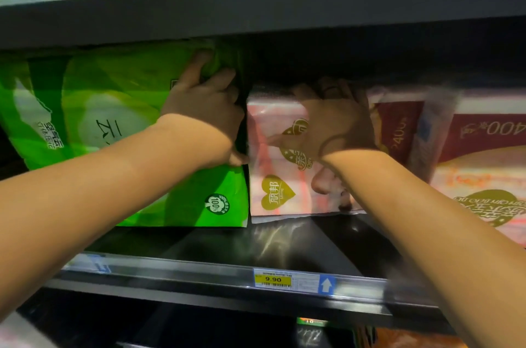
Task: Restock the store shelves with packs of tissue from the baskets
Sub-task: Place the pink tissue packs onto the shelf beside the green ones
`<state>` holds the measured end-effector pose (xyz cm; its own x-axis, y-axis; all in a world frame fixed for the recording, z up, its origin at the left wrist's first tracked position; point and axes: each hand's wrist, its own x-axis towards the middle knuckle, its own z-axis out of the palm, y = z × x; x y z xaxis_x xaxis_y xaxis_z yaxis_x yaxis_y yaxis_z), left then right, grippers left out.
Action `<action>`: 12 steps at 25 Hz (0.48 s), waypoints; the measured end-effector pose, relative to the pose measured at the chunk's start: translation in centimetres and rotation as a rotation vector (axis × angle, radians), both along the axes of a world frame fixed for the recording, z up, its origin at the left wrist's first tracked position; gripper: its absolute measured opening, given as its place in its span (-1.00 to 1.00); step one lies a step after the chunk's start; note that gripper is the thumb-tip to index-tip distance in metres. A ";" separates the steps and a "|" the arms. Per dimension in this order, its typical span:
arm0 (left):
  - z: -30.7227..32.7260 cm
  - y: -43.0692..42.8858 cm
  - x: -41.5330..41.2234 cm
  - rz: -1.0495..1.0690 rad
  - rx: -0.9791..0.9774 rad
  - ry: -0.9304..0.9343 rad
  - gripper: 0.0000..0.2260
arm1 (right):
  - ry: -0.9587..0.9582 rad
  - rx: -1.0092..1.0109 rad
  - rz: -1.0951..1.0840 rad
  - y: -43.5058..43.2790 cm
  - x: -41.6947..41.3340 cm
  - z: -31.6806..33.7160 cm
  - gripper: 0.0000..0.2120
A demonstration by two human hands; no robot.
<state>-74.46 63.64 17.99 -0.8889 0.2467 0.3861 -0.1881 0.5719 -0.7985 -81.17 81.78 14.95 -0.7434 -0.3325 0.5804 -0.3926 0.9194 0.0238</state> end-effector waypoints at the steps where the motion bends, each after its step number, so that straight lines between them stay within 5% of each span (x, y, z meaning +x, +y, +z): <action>1: -0.1 0.0 -0.1 0.011 0.006 -0.033 -0.30 | 0.029 0.013 -0.006 -0.2 -0.5 -0.3 -0.17; 10: -8.4 2.3 0.5 -0.508 0.309 0.069 -0.70 | 0.192 -0.026 0.049 0.0 -1.3 -2.7 -0.19; 12: -9.6 3.2 -0.4 -0.535 0.340 0.060 -0.70 | 0.081 0.024 0.038 0.8 -0.9 -3.7 -0.21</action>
<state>-74.86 66.87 8.40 -0.6513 0.5054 0.5660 0.1552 0.8189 -0.5526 -82.05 82.59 11.25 -0.6812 -0.3743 0.6292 -0.4231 0.9027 0.0789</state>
